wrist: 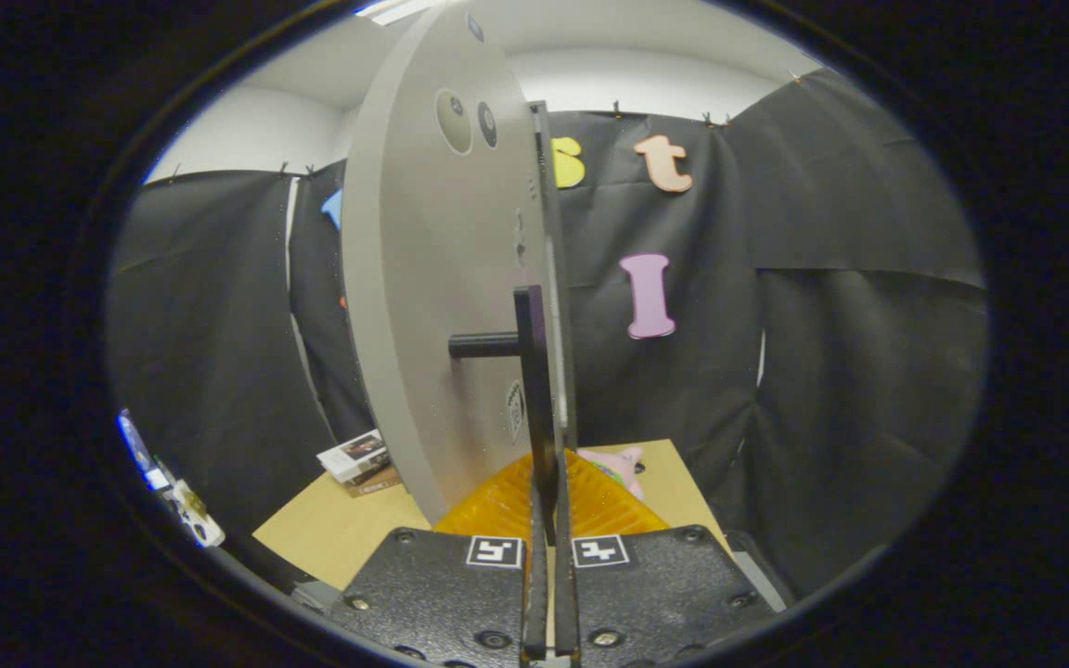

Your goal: Open the shoe cabinet door, grab the shoes and put them into the shoe cabinet, then close the shoe cabinet door.

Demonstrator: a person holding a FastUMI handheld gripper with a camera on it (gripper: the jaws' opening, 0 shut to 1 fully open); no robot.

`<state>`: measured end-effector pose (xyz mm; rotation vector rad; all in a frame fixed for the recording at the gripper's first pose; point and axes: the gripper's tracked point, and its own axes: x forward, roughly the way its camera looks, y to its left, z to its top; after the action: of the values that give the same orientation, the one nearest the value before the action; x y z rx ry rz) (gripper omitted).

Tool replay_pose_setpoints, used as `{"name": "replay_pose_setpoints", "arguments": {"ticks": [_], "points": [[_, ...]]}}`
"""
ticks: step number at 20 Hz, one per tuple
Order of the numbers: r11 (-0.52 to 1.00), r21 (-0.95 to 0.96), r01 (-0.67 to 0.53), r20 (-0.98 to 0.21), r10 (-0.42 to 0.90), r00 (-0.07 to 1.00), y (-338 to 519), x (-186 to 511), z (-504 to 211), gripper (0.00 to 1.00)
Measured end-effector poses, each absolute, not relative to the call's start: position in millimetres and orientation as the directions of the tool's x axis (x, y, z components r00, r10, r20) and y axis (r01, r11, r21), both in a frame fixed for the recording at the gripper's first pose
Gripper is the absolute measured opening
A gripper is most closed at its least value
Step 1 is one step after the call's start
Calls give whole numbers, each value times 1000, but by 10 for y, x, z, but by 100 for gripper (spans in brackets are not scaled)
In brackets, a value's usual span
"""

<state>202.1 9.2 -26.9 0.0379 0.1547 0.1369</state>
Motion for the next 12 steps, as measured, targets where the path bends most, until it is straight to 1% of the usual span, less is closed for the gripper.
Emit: {"name": "replay_pose_setpoints", "arguments": {"ticks": [1,2,4,7,12], "points": [[988,59,-144,-156,151,976,20,2048,-292,4],[980,99,-172,-151,186,971,33,2026,-277,4],[973,75,-220,-149,229,962,49,2068,-264,4],[981,10,-195,-143,195,970,14,2063,-276,4],[985,33,-168,-136,171,976,-49,2014,-243,5]]}}
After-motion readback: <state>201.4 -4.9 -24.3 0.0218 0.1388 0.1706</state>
